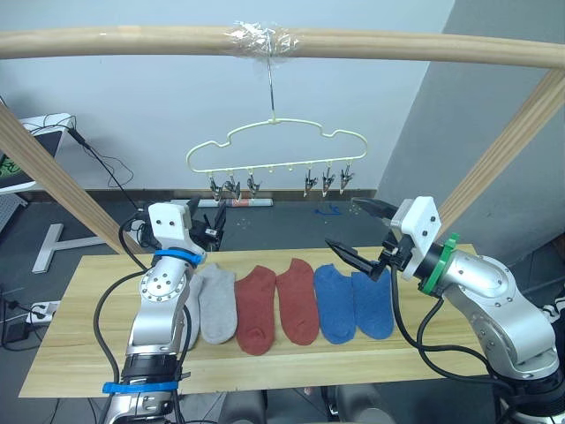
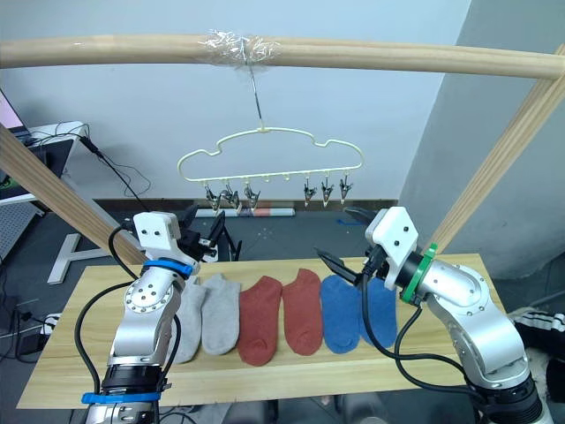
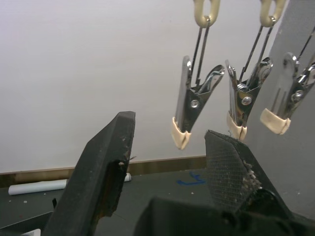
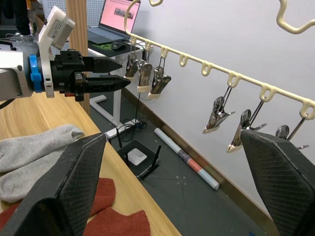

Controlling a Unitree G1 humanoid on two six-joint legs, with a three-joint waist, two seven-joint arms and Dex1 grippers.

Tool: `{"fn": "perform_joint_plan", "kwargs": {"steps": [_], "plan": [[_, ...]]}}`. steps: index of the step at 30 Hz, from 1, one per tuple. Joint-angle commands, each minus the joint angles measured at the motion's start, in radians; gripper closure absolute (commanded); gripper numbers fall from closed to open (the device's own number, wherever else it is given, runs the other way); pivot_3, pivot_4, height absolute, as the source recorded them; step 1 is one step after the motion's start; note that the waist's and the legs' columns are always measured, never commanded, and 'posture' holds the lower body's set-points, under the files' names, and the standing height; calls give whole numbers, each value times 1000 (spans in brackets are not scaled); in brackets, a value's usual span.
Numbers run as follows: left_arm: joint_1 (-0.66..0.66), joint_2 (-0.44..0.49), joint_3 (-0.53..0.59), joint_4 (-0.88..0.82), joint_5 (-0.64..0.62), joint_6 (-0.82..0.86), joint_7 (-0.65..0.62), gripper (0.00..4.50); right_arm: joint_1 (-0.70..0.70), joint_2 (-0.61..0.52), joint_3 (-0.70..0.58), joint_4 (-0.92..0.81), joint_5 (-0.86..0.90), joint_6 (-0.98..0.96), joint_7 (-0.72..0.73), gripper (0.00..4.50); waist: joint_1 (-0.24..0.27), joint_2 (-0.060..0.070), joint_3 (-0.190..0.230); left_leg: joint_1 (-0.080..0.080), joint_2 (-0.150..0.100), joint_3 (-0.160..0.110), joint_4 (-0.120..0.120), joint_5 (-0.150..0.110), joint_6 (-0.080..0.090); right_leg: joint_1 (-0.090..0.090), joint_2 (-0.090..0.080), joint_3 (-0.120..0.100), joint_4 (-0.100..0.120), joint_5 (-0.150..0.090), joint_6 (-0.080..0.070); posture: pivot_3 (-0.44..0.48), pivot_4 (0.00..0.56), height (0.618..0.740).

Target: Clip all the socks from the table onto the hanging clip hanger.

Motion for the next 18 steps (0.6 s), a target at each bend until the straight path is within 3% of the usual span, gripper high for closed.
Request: {"fn": "perform_joint_plan", "kwargs": {"steps": [1,18], "plan": [[-20,-7,3,-43,5,-3,19,1736,-33,6,8,-10,17,-7,15,0,0,0,1,0,0,0,0,0,0,0,0,0,0,0,0,-104,218,705],[-95,-47,-12,-32,20,-17,75,1736,-108,24,42,39,27,-12,77,0,0,1,5,-5,0,-1,-2,0,0,-2,0,-2,-5,1,-1,-108,218,705]]}}
